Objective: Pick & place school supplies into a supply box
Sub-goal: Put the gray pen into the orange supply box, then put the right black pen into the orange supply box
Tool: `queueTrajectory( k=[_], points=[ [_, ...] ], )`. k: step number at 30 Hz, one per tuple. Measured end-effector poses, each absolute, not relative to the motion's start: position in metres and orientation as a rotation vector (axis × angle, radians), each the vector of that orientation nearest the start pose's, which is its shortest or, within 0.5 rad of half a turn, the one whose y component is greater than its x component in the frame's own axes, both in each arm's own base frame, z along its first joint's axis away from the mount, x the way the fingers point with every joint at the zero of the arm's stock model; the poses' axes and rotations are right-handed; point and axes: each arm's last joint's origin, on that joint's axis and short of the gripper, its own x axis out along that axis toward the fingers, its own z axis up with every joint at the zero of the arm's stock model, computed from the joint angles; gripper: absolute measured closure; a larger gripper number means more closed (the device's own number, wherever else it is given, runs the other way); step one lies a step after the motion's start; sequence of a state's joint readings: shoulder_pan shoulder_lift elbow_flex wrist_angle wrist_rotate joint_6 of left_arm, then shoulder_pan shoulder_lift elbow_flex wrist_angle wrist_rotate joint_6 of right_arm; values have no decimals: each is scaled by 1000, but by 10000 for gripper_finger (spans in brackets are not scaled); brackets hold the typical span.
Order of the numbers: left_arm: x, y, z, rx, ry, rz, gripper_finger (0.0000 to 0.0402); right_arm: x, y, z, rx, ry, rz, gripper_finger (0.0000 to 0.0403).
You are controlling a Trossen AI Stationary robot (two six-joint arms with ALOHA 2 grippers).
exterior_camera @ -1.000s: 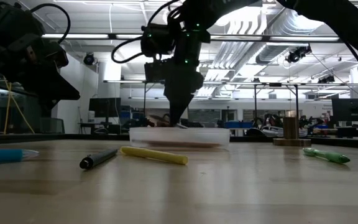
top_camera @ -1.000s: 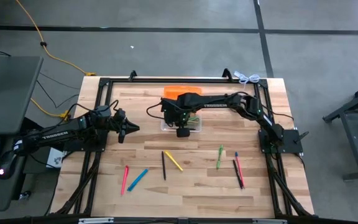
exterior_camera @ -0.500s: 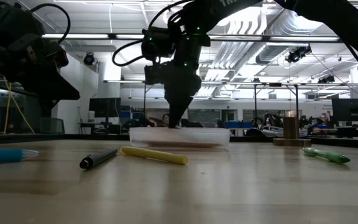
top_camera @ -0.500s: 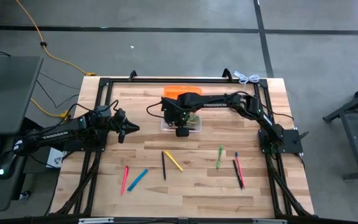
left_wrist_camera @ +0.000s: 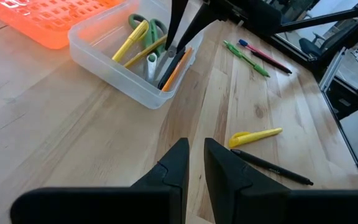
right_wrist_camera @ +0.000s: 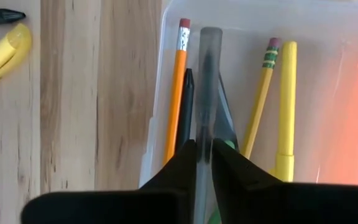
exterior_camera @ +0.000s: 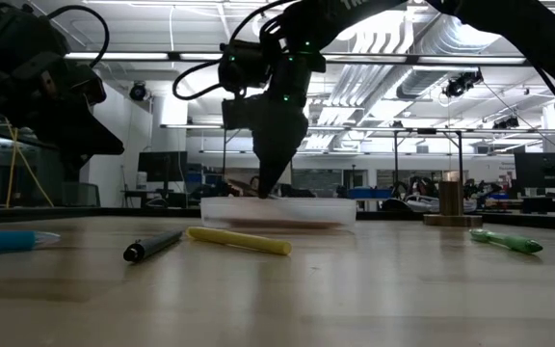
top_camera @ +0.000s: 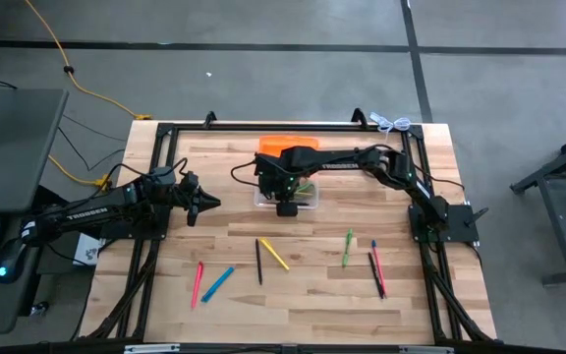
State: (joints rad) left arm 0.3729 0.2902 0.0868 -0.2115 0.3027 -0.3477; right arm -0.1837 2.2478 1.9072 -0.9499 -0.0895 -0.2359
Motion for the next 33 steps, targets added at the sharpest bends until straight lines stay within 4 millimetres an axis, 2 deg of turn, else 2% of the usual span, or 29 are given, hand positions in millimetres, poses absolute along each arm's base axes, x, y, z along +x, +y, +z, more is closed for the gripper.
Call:
queueTrajectory(
  k=[16, 24, 33],
  points=[
    [102, 31, 150, -481, 377, 137, 323, 454, -82, 195, -27, 1305, 66, 336],
    [102, 31, 150, -481, 377, 137, 323, 451, -78, 232, -54, 1351, 46, 334],
    [102, 31, 150, -481, 377, 137, 323, 450, -50, 279, 20, 1319, 0, 340]
  ],
)
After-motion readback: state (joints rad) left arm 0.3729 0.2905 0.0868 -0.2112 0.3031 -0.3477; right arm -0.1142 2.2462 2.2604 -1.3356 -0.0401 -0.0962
